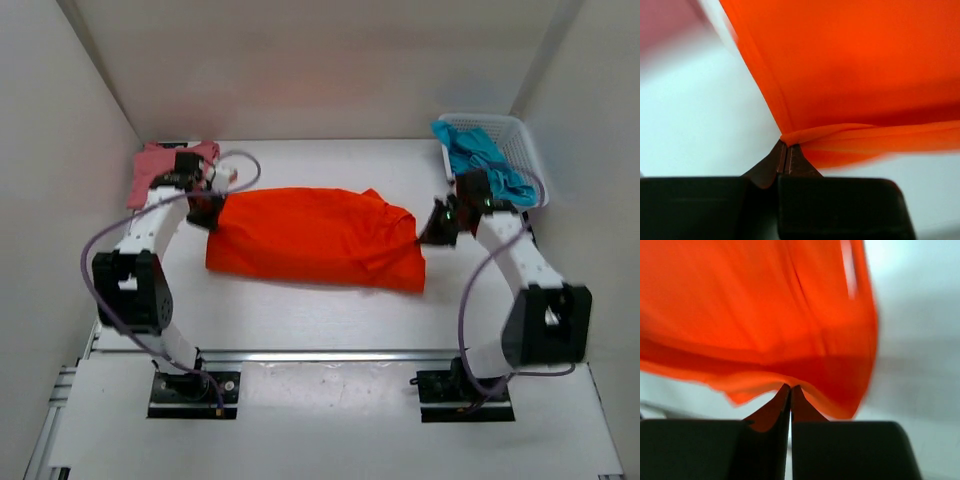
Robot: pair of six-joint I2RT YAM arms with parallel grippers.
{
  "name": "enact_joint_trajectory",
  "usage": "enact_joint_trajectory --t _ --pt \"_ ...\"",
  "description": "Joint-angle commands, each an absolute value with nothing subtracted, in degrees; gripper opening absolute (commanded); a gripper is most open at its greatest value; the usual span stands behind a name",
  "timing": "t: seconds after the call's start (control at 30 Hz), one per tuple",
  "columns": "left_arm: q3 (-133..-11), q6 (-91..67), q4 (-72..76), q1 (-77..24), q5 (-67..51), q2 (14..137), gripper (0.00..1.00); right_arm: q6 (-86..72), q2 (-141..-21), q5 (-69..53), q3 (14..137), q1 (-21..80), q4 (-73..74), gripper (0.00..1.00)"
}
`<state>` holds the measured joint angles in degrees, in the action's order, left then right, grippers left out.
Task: Fold and stack the t-shirts
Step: Flatten out the tshirt
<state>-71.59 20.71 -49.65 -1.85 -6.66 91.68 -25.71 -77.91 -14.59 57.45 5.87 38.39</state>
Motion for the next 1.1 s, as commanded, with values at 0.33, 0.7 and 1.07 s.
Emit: enact_joint_trajectory --t 0.33,0.7,1.07 --pt "-101.4 16.3 -1.5 -2.1 -4.5 87.8 0.0 -13.5 -101.5 2.1 131.2 1.4 26.1 0.0" --pt "-78.1 22.5 -18.1 -2.1 -9.6 79.0 0.0 -19.3 -63.5 5.3 62.2 8.7 14.3 0.0" --pt "-54.5 27.8 -38.7 -3.9 -7.7 71.4 0.0 -28.5 -43.7 2.1 33.1 19.8 31.4 0.0"
